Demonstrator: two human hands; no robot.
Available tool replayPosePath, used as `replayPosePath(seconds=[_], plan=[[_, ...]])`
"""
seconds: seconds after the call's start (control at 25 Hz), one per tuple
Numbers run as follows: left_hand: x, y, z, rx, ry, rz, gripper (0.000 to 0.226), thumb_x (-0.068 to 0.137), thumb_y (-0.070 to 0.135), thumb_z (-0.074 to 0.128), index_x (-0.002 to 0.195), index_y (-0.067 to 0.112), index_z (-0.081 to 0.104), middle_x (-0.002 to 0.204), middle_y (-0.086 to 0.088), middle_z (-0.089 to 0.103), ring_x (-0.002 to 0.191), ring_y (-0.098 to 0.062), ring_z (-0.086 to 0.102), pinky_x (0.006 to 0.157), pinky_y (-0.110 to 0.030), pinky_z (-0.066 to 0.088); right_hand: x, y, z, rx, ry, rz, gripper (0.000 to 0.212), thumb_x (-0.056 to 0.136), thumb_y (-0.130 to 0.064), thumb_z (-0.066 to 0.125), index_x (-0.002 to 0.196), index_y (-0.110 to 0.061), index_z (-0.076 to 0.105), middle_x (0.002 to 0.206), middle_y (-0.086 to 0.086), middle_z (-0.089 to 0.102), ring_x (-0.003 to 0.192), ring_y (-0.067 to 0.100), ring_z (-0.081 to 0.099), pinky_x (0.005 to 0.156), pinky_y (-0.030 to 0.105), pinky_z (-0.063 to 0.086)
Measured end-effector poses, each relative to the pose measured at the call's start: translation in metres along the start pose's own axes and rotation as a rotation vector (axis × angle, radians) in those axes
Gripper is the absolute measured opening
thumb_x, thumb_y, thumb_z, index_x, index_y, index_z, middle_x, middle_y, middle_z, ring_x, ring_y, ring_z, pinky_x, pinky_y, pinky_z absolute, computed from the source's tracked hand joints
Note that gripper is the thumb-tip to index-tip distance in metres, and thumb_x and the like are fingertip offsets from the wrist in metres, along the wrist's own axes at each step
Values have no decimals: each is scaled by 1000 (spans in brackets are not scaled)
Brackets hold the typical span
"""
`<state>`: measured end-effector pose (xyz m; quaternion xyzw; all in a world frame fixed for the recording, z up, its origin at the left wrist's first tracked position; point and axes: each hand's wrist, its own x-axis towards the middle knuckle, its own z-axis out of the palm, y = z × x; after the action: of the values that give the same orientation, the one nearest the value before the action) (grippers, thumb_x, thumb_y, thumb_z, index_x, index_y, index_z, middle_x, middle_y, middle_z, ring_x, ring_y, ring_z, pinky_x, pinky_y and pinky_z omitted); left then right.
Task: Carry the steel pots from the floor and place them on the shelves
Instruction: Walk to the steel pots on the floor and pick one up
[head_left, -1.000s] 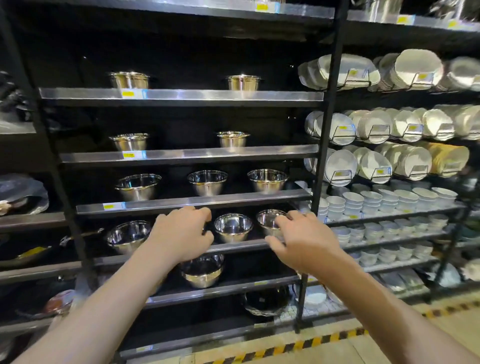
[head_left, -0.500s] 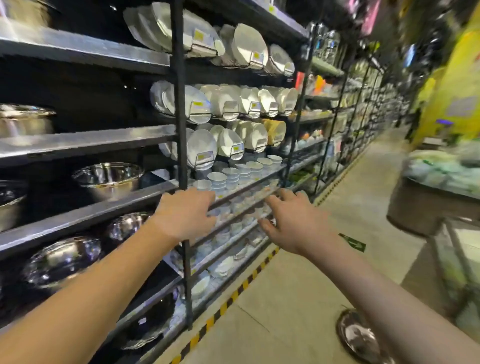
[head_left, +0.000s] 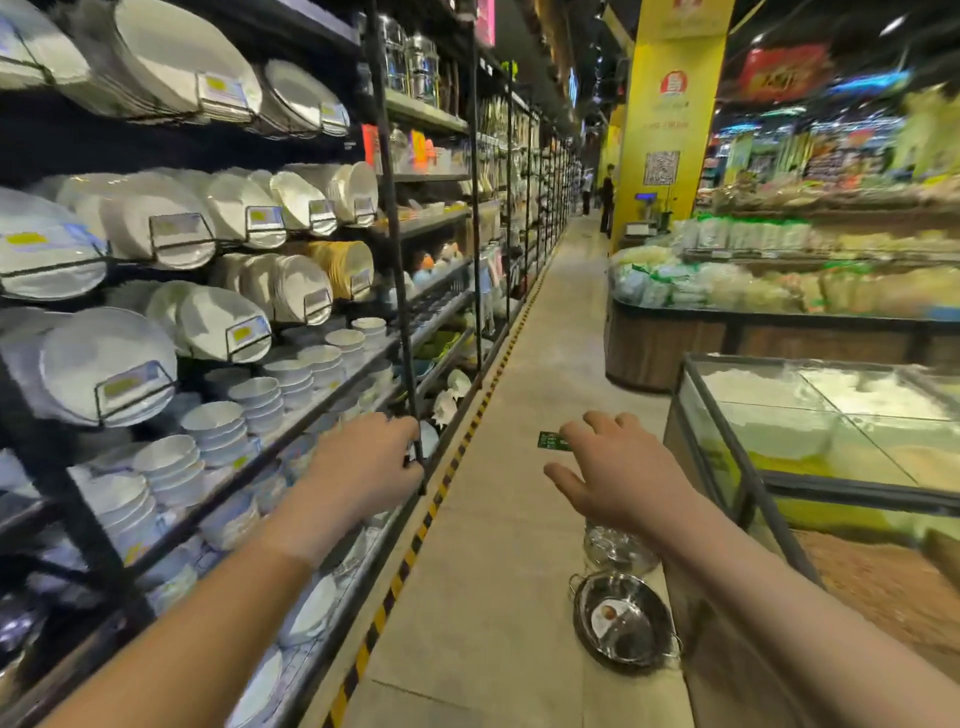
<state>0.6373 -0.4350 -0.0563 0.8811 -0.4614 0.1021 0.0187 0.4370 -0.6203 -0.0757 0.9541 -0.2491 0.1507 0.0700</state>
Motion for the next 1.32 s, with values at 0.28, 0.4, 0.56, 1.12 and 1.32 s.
replayPosePath(seconds=[0.28, 0.4, 0.56, 1.12, 1.32], plan=[[133, 58, 52, -26, -77, 87, 43, 89, 50, 49, 127, 30, 49, 114, -3, 56, 97, -26, 57, 83, -46, 53, 65, 83, 65, -47, -99, 111, 54, 90, -63, 32, 112, -20, 56, 109, 10, 63, 97, 36, 56, 90, 47, 43], [180, 72, 80, -43, -116, 120, 51, 88, 52, 48, 135, 33, 44, 122, -3, 53, 106, -28, 56, 88, -50, 51, 87, 107, 91, -47, -171, 166, 53, 90, -63, 34, 111, -19, 56, 111, 11, 61, 100, 37, 55, 90, 47, 43], [281, 88, 116, -111, -124, 205, 53, 89, 49, 51, 138, 32, 42, 127, -3, 53, 113, -28, 54, 92, -50, 47, 143, 151, 127, -90, -237, 252, 53, 92, -62, 39, 119, -19, 53, 119, 12, 58, 105, 38, 53, 91, 47, 43], [548, 168, 236, -146, -209, 384, 51, 87, 46, 50, 133, 24, 49, 117, -7, 58, 103, -29, 59, 86, -47, 52, 300, 306, 237, -103, -380, 463, 62, 95, -59, 36, 143, -20, 41, 152, 18, 35, 127, 47, 42, 103, 51, 40], [619, 214, 292, -162, -309, 330, 51, 88, 44, 52, 135, 24, 47, 126, -8, 57, 106, -29, 59, 88, -48, 52, 333, 385, 298, -67, -403, 494, 61, 96, -56, 38, 147, -23, 36, 155, 18, 32, 132, 48, 36, 107, 53, 36]])
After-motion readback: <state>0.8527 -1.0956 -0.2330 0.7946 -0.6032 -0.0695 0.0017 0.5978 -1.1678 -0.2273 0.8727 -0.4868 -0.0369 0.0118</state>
